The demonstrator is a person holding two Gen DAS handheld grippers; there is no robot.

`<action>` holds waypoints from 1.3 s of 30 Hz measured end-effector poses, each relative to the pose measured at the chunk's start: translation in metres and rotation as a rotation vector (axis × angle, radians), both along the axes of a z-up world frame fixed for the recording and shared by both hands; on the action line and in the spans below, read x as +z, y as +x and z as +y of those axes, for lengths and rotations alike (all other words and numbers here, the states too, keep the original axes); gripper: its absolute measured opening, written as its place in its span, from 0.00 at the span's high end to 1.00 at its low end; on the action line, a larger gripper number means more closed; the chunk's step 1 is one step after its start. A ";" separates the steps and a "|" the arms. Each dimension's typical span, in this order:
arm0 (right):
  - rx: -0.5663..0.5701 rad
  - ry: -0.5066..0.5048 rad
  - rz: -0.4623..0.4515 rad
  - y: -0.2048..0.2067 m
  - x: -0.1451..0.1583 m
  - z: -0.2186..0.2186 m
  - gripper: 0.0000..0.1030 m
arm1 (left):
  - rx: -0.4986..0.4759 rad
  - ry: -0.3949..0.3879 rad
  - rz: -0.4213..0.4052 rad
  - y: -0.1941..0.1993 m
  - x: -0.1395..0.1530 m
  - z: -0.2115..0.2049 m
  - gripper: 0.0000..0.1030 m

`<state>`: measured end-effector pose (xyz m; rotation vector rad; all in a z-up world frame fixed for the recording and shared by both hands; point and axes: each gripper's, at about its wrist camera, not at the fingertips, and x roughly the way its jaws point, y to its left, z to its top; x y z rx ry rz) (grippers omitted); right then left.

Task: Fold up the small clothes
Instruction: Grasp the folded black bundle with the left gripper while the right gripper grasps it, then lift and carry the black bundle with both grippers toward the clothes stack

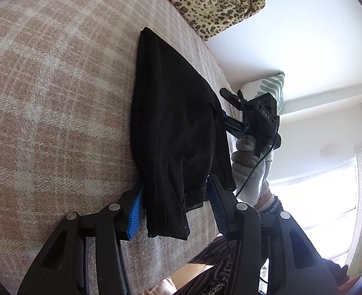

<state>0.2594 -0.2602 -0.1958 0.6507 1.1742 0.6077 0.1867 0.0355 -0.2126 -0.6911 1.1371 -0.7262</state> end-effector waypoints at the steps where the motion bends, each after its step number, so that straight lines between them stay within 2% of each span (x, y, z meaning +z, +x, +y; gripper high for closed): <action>1: 0.006 -0.002 -0.001 0.003 0.000 0.002 0.46 | -0.010 0.004 -0.003 0.001 0.000 -0.004 0.54; 4: 0.022 -0.006 -0.006 0.006 -0.002 0.008 0.52 | -0.038 0.011 -0.015 0.003 0.001 -0.014 0.54; 7: 0.014 0.003 0.005 0.009 -0.006 0.008 0.63 | -0.060 0.028 -0.027 0.003 0.001 -0.021 0.58; 9: 0.007 0.006 0.016 0.011 -0.010 0.007 0.72 | -0.057 0.032 -0.024 0.003 -0.001 -0.022 0.66; 11: 0.001 0.001 0.021 0.011 -0.011 0.005 0.77 | -0.037 0.040 -0.006 0.003 -0.007 -0.020 0.85; 13: 0.000 -0.024 0.017 0.009 -0.010 0.005 0.82 | -0.013 0.054 -0.001 0.005 -0.009 -0.018 0.92; 15: 0.011 -0.059 0.002 0.007 -0.007 0.010 0.86 | -0.007 0.095 -0.028 0.000 -0.006 -0.018 0.92; 19: 0.031 -0.126 -0.050 0.002 0.008 0.021 0.89 | -0.043 0.282 -0.162 -0.010 0.011 -0.037 0.93; 22: 0.052 -0.180 -0.101 -0.004 0.023 0.032 0.90 | -0.061 0.368 -0.227 -0.016 0.017 -0.046 0.93; 29: 0.090 -0.254 -0.192 -0.017 0.052 0.053 0.90 | -0.062 0.460 -0.312 -0.022 0.025 -0.052 0.93; 35: 0.099 -0.273 -0.233 -0.027 0.067 0.060 0.90 | -0.064 0.493 -0.367 -0.028 0.031 -0.061 0.93; 39: 0.093 -0.287 -0.253 -0.032 0.074 0.058 0.91 | -0.066 0.488 -0.384 -0.030 0.034 -0.067 0.93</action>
